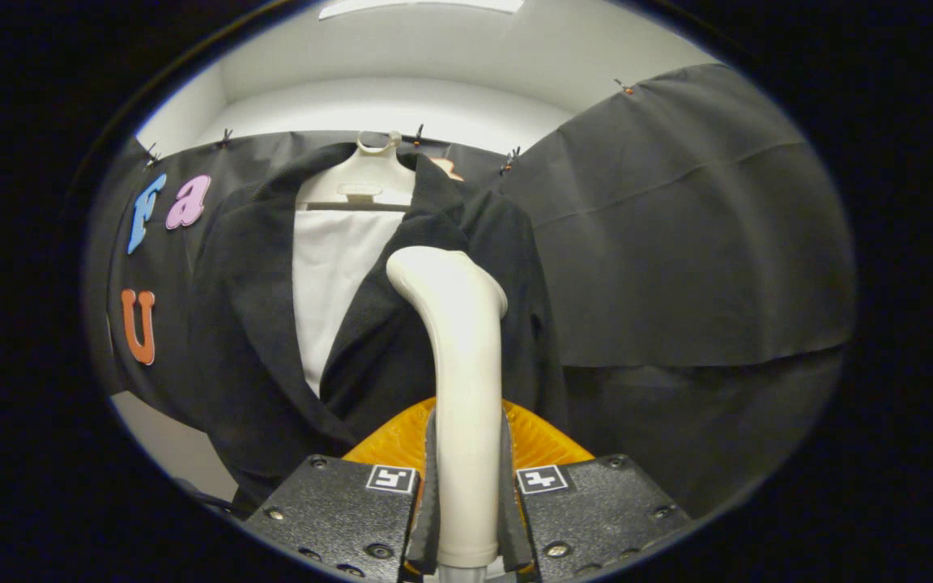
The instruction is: Iron the clothes twice with a garment steamer, once on the left side and once on the right side.
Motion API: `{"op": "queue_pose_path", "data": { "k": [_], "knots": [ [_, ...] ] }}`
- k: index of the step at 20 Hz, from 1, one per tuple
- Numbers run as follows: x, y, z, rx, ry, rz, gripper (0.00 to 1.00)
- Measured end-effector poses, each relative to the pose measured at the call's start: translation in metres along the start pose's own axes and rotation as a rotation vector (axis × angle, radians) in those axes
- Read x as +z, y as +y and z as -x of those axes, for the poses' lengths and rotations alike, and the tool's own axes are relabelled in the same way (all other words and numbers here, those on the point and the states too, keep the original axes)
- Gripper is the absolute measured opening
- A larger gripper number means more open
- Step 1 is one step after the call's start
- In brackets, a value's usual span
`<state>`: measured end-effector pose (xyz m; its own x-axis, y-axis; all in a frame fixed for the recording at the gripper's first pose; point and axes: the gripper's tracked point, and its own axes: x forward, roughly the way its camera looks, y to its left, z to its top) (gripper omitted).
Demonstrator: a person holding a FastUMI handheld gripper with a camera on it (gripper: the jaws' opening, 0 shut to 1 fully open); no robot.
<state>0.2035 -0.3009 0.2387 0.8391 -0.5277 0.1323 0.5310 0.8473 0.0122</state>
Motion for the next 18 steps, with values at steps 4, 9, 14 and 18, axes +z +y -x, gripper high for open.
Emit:
{"op": "queue_pose_path", "data": {
  "k": [4, 9, 14, 18],
  "knots": [
    [-0.027, -0.001, 0.007, -0.015, 0.051, 0.013, 0.32],
    [-0.064, -0.006, 0.016, -0.038, 0.129, 0.024, 0.32],
    [-0.096, -0.01, 0.027, -0.042, 0.199, 0.021, 0.32],
    [-0.122, -0.008, 0.037, -0.04, 0.257, 0.015, 0.32]
  ]
}}
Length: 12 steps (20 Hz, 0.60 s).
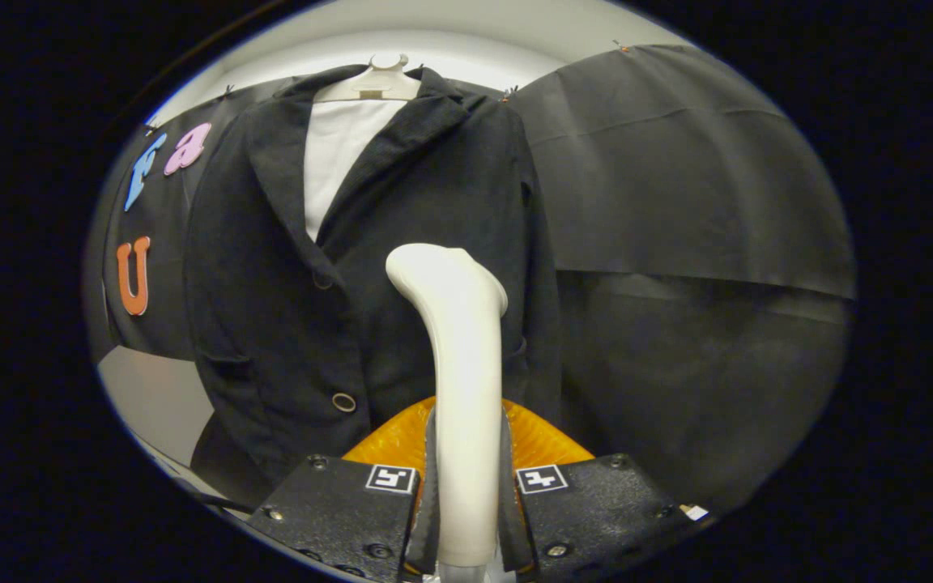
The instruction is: Iron the clothes twice with a garment steamer, once on the left side and once on the right side.
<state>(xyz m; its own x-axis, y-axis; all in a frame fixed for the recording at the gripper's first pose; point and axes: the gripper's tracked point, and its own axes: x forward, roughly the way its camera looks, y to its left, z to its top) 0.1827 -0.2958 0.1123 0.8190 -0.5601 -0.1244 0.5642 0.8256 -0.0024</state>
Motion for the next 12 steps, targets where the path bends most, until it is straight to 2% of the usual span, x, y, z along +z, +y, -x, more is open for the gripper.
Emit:
{"op": "queue_pose_path", "data": {
  "k": [12],
  "knots": [
    [-0.072, -0.004, 0.012, -0.011, 0.111, 0.035, 0.32]
  ]
}}
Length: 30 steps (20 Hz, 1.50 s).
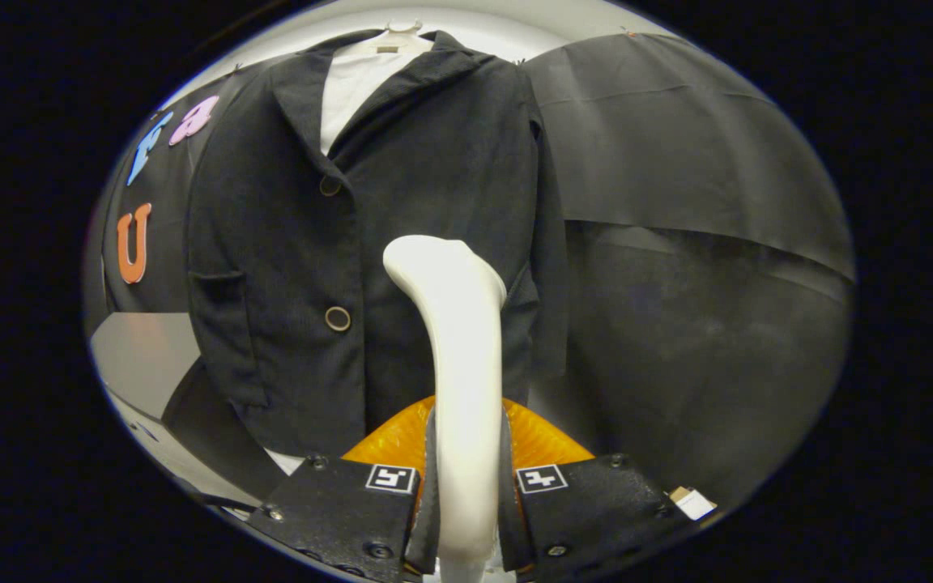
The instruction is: Iron the clothes twice with a garment steamer, once on the left side and once on the right side.
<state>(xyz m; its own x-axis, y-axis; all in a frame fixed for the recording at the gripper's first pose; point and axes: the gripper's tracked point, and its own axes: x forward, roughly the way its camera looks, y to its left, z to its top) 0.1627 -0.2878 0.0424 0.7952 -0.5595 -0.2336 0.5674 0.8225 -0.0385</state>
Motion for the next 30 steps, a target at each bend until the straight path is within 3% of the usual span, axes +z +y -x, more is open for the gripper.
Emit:
{"op": "queue_pose_path", "data": {
  "k": [30],
  "knots": [
    [-0.179, 0.008, -0.008, -0.029, 0.343, 0.005, 0.32]
  ]
}}
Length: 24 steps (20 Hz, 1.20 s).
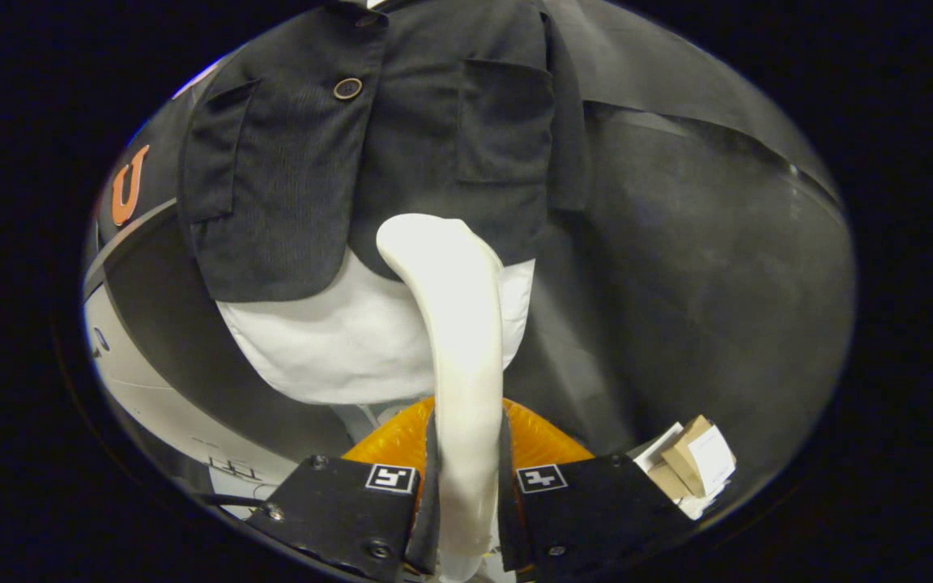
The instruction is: Iron the clothes twice with a garment steamer, once on the left side and once on the right side.
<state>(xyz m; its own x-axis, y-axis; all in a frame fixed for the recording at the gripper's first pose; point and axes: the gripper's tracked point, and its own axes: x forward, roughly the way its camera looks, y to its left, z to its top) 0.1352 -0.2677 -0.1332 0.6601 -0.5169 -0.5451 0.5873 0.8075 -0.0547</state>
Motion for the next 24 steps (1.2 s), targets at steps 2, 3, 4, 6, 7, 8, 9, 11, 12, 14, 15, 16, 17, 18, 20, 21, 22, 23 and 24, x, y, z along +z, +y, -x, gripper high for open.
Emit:
{"op": "queue_pose_path", "data": {
  "k": [2, 3, 4, 6, 7, 8, 9, 11, 12, 14, 15, 16, 17, 18, 20, 21, 22, 23, 24],
  "knots": [
    [-0.003, 0.001, 0.002, 0.002, 0.005, -0.001, 0.32],
    [-0.004, 0.004, 0.005, 0.006, 0.007, -0.003, 0.32],
    [-0.005, 0.006, 0.009, 0.008, 0.005, -0.001, 0.32],
    [-0.004, 0.009, 0.018, 0.013, -0.012, -0.005, 0.32],
    [-0.003, 0.011, 0.025, 0.015, -0.022, -0.007, 0.32],
    [-0.003, 0.011, 0.032, 0.014, -0.031, -0.007, 0.32],
    [-0.001, 0.012, 0.04, 0.015, -0.041, -0.008, 0.32],
    [0.001, 0.014, 0.058, 0.017, -0.064, -0.011, 0.32],
    [0.002, 0.015, 0.07, 0.017, -0.076, -0.015, 0.32],
    [0.002, 0.016, 0.094, 0.02, -0.101, -0.029, 0.32],
    [0.003, 0.017, 0.107, 0.02, -0.115, -0.033, 0.32],
    [0.003, 0.017, 0.119, 0.02, -0.134, -0.039, 0.32],
    [0.004, 0.017, 0.131, 0.017, -0.155, -0.042, 0.32],
    [0.005, 0.015, 0.142, 0.007, -0.165, -0.045, 0.32],
    [0.005, 0.008, 0.165, -0.003, -0.172, -0.045, 0.32],
    [0.008, 0.007, 0.175, -0.002, -0.18, -0.045, 0.32],
    [0.013, 0.006, 0.186, 0.003, -0.2, -0.048, 0.32],
    [0.02, 0.005, 0.195, 0.009, -0.225, -0.049, 0.32],
    [0.025, 0.006, 0.207, 0.018, -0.25, -0.049, 0.32]
  ]
}}
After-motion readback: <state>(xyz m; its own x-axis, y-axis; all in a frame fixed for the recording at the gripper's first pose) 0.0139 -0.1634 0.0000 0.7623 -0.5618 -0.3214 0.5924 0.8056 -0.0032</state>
